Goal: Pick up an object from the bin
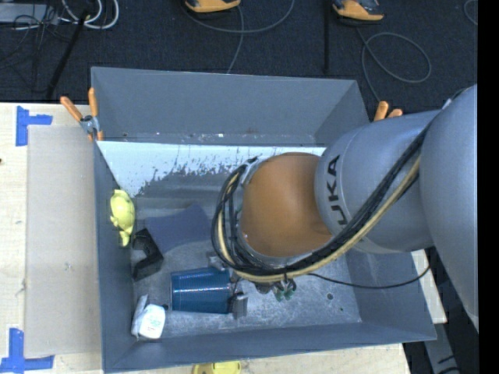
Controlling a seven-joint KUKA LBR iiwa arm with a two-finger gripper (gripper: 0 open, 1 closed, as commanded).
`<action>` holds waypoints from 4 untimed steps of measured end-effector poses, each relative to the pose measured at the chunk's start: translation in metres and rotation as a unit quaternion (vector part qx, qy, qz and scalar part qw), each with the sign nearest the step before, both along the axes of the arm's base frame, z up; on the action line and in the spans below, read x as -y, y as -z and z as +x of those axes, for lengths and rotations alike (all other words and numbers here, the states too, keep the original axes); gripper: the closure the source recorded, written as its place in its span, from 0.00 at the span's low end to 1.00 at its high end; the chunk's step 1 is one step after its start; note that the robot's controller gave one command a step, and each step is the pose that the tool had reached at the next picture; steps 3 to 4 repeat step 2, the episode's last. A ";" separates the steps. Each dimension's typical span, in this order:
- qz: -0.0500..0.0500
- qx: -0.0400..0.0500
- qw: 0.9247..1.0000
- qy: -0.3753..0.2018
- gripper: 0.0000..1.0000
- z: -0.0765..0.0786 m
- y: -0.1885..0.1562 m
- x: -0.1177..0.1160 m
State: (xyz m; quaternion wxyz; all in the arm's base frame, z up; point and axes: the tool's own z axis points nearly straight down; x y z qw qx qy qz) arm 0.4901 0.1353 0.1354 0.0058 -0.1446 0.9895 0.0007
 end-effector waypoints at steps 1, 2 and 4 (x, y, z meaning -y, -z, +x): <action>-0.003 -0.013 1.000 0.002 1.00 -0.001 -0.013 -0.008; -0.002 -0.008 1.000 0.003 1.00 0.004 -0.077 -0.004; -0.002 -0.008 1.000 0.003 1.00 0.004 -0.077 -0.004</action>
Offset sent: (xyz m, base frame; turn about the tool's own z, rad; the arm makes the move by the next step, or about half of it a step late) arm 0.0080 -0.0080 0.1457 0.0077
